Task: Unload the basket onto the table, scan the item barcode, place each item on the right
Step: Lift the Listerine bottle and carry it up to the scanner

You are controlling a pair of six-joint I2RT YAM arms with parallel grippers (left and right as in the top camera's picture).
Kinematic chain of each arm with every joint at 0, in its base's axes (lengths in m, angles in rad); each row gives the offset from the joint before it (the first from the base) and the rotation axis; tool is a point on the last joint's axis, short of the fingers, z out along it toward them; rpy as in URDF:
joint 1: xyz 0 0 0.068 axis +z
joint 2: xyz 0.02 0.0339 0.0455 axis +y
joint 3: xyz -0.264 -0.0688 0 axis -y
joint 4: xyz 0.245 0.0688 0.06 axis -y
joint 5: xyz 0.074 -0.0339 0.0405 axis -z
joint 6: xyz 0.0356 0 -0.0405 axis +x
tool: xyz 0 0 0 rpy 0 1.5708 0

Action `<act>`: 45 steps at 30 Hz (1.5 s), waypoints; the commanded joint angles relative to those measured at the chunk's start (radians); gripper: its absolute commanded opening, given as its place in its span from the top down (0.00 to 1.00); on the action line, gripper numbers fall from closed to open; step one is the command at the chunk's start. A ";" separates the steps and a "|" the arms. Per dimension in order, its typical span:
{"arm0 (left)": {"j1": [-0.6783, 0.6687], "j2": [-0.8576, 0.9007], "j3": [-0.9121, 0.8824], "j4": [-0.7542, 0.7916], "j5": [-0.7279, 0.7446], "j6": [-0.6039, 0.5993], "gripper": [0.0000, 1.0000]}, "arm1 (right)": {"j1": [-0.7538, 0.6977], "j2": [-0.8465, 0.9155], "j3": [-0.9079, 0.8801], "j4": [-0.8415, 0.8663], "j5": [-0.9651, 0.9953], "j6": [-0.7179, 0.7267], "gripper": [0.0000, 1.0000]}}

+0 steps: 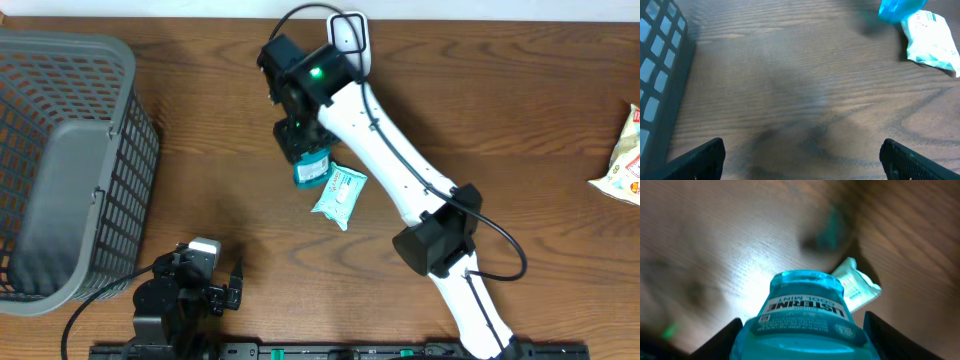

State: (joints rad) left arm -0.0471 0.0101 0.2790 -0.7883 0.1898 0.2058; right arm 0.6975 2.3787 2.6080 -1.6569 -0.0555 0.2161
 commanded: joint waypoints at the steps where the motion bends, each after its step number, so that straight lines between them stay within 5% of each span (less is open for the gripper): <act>1: -0.003 -0.006 0.002 -0.001 0.012 -0.009 0.01 | -0.054 -0.039 0.123 -0.041 -0.053 0.003 0.71; 11: -0.003 -0.006 0.002 -0.001 0.012 -0.010 0.01 | -0.263 -0.194 0.126 -0.042 -0.252 0.005 0.66; 21: -0.003 -0.006 0.002 -0.001 0.012 -0.010 0.01 | -0.317 -0.200 0.126 0.005 -0.172 -0.066 0.81; 28: -0.003 -0.006 0.002 -0.001 0.012 -0.010 0.01 | -0.328 -0.196 0.126 0.324 -0.130 -0.174 0.79; 35: -0.003 -0.006 0.002 -0.001 0.012 -0.010 0.01 | -0.366 -0.148 0.125 0.555 -0.130 -0.173 0.88; 39: -0.003 -0.006 0.002 -0.001 0.012 -0.009 0.01 | -0.380 -0.100 0.125 0.673 -0.142 -0.168 0.82; 45: -0.003 -0.006 0.002 -0.001 0.012 -0.010 0.01 | -0.438 0.031 0.125 0.858 -0.436 -0.166 0.77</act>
State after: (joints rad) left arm -0.0471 0.0101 0.2787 -0.7887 0.1898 0.2054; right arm 0.2996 2.3447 2.7110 -0.8646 -0.2714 0.0586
